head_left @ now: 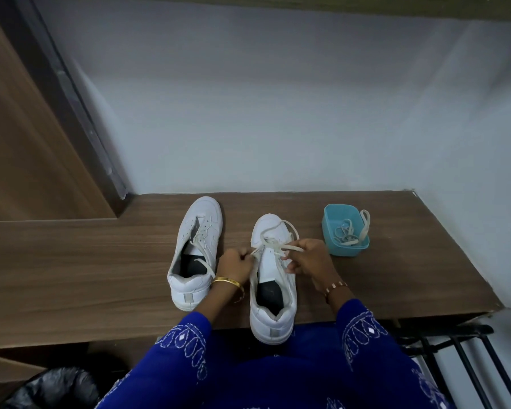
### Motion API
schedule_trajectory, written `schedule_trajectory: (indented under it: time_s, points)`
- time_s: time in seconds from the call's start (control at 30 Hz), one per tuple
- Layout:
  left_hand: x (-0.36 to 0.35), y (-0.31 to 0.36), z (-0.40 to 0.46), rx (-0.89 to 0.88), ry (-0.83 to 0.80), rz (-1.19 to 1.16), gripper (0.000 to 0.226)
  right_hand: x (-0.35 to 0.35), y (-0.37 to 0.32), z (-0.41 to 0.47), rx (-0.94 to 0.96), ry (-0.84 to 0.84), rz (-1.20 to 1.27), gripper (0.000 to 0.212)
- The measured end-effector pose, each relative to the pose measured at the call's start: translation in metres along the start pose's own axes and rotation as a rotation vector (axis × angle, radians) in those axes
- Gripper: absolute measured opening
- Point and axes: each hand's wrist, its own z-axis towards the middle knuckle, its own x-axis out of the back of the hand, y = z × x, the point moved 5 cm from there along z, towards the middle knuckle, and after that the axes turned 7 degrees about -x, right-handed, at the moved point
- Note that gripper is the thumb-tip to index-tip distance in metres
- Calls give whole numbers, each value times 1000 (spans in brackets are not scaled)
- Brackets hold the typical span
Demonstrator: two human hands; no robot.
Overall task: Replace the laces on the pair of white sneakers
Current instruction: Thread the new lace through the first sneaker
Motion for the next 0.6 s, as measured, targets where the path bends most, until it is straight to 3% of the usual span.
schedule_trajectory:
  time_s: [0.2,0.3,0.43,0.6]
  points:
    - [3,-4,0,30,-6,-60,21,-11,-1,11,87,98,-115,16]
    - [2,-4,0,16,-12,-75,21,-19,-6,13,238,153,-285,13]
    - [1,-6,2,-7,-25,-21,39,-28,-10,8,369,160,-455,11]
    - [-2,-7,2,-20,-65,18,38,-39,-4,12,405,118,-707,16]
